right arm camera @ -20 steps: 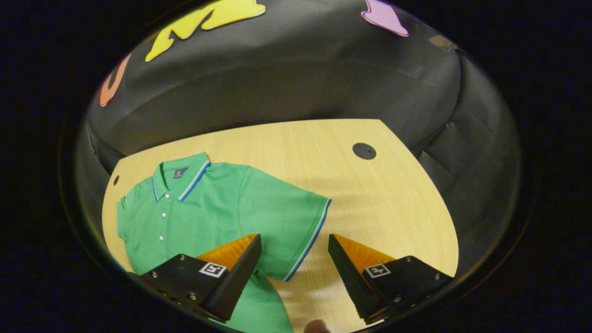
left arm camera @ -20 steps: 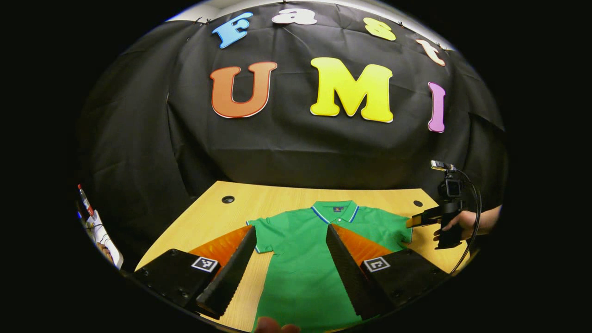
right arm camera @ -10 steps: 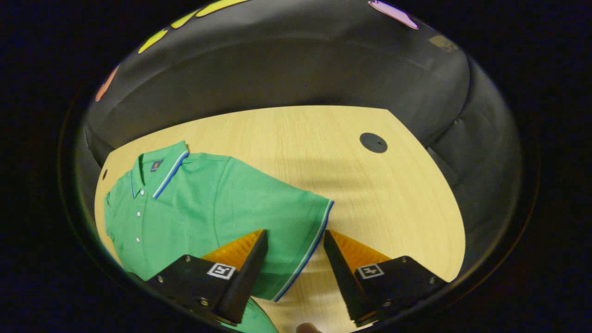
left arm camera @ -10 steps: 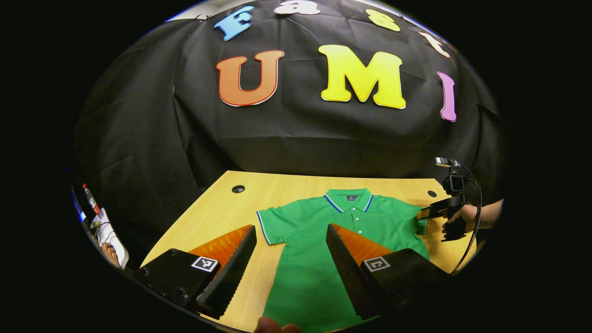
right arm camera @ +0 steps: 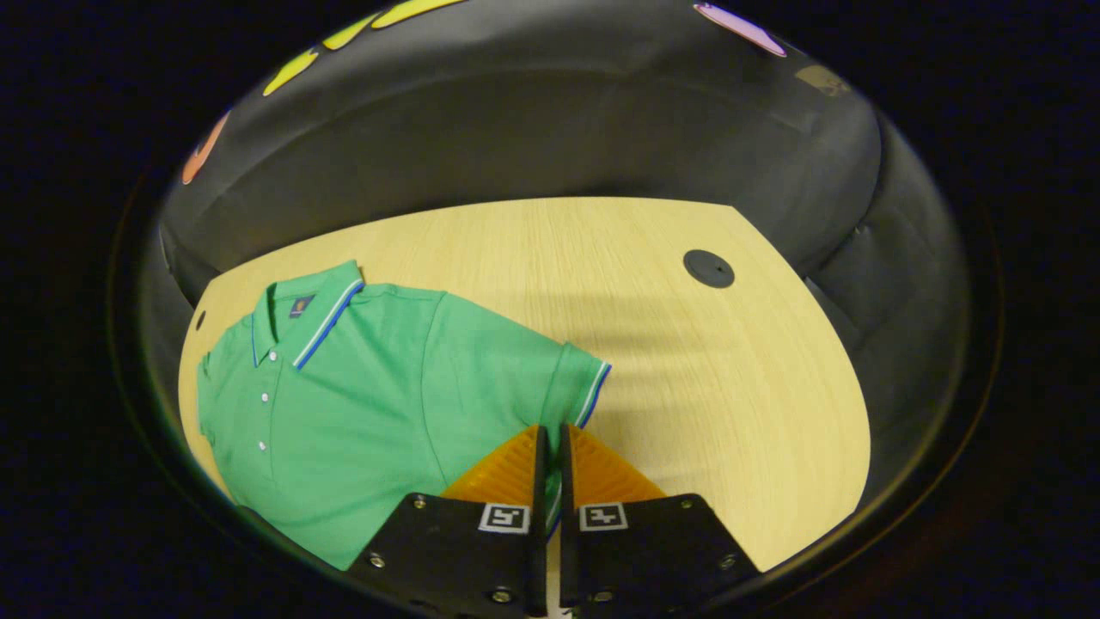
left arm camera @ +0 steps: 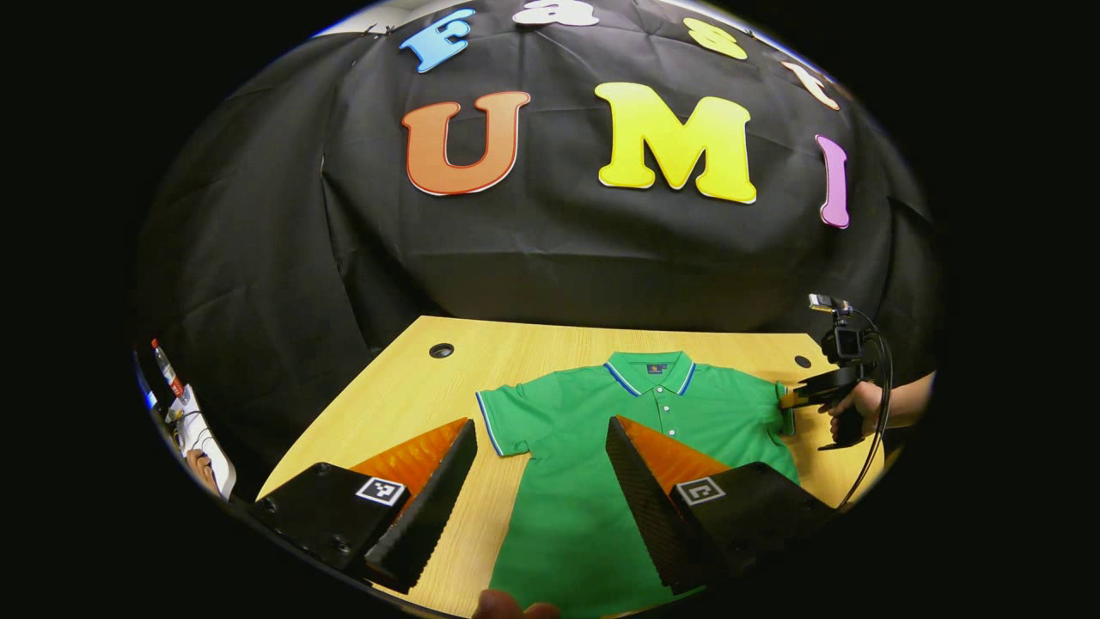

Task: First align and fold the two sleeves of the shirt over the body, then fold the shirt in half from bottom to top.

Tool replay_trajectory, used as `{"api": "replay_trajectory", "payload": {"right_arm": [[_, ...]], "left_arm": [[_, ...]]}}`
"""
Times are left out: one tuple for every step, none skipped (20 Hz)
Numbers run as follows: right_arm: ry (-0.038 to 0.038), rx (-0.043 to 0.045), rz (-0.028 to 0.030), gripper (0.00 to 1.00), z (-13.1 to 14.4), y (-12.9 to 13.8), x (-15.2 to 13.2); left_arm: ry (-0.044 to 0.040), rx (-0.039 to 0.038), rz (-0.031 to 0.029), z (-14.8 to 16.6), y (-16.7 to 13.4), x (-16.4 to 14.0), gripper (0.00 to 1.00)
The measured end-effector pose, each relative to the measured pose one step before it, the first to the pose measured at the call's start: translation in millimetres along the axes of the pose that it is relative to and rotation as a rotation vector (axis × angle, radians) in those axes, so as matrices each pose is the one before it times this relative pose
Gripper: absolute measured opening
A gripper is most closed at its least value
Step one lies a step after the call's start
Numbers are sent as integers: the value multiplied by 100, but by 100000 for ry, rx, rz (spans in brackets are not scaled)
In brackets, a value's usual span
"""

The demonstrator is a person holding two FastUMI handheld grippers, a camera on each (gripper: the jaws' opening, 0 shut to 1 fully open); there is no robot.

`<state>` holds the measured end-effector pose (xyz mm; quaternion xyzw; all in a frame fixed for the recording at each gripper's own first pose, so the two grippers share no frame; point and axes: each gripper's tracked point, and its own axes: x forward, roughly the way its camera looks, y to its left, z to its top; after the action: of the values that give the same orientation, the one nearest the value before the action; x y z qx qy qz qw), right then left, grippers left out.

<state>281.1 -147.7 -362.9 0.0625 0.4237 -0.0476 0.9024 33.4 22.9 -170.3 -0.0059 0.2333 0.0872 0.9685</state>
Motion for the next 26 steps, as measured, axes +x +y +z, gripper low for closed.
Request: {"api": "replay_trajectory", "payload": {"right_arm": [[615,-2354,-1702,7,-2,0,-10],[-1350,-1815,15,7,208,229,-23],[764,-907,727,7,105,250,-39],[-683,61,339,2,135,304,-202],[-953,724,-150,2,412,-55,-120],[-1620,787,-545,1,374,91,-529],[-1538,-53,-452,1,606,70,-517],[-1473,-873,-108,1,469,163,-690],[-924,-1941,-28,1,304,353,-610],[-949,-1973,57,1,302,459,-621],[-1362,-1382,-43,1,593,525,-607],[-1605,-1499,-454,1,522,470,-547],[-2003,-2093,-571,1,708,509,-681],[-1725,-2399,-188,2,616,621,-661],[-1129,-2894,373,2,513,1011,-614],[-1045,-2852,823,1,460,1234,-549],[-954,-2373,1094,1,563,1499,-393],[-829,-1869,1364,1,395,1519,-320],[-527,-1762,1180,1,382,1543,-79],[68,-1524,755,1,163,1405,173],[583,-806,1153,1,6,1354,220],[901,-458,1224,2,-72,1391,413],[1738,-783,1100,2,-305,1184,321],[1597,-143,1426,2,-351,1149,477],[1386,838,3078,3,-355,1303,129],[1293,597,1607,7,-176,788,-72]], "left_arm": [[13,-329,393,4,305,69,98],[-26,-393,285,-38,240,-55,98],[-12,-330,630,-31,361,-107,98],[-91,-472,618,-120,554,-41,98],[-14,-686,846,-155,571,-64,98],[251,-893,760,-183,483,20,98],[259,-943,902,-189,447,-44,98],[566,-1123,589,-292,407,49,98],[785,-1353,480,-341,341,-31,98],[525,-1607,425,-237,369,-59,98],[67,-1685,421,-116,330,38,98],[-320,-1293,363,-78,396,-119,98],[-472,-1085,180,-51,309,-147,98],[-321,-1169,-104,54,221,-143,98],[-553,-1381,-461,-4,179,5,98],[-384,-960,-333,-25,414,-234,98],[-419,-695,1,-34,377,-229,98],[-305,-710,197,-148,480,-258,98],[-7,-850,413,-50,586,-333,98],[23,-1042,376,-165,643,-289,98],[51,-866,557,-45,617,-386,98],[122,-460,934,-180,790,-311,98],[407,-337,1062,-349,867,-230,98],[500,-489,1073,-239,769,-158,98],[646,-592,991,-235,778,-320,98],[630,-713,955,-264,722,-116,98]]}}
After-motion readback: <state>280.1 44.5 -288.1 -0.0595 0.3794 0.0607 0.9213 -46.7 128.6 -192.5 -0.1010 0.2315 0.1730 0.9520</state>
